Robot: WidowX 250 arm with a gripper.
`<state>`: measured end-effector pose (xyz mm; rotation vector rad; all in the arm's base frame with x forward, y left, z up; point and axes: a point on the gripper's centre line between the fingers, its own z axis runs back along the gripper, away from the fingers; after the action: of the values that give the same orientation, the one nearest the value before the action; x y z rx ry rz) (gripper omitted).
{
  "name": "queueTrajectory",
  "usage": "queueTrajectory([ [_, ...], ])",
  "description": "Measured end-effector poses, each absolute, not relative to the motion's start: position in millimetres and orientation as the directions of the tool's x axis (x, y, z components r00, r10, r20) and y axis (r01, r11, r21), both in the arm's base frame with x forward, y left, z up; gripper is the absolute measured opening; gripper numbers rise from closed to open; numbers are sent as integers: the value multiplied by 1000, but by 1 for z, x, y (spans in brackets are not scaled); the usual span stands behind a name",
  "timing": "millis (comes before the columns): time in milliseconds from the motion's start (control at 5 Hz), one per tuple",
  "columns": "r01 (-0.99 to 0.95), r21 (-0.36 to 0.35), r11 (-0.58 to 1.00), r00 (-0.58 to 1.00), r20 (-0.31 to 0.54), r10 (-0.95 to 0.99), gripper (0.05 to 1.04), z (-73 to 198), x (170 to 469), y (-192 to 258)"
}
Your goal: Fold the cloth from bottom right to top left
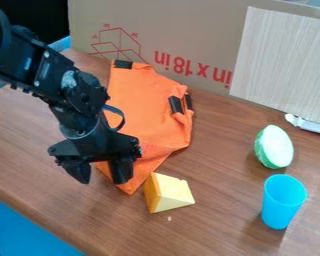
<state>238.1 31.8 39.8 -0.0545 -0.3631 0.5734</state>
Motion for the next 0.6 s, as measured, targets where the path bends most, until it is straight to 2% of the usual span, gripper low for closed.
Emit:
queueTrajectory([
  [200, -531, -145, 835, 779, 306, 548, 1001, 36, 236, 32],
  [400, -535, -150, 831, 767, 325, 553, 1000, 42, 249, 30],
  [600, -514, -125, 849, 813, 244, 528, 938, 36, 258, 29],
])
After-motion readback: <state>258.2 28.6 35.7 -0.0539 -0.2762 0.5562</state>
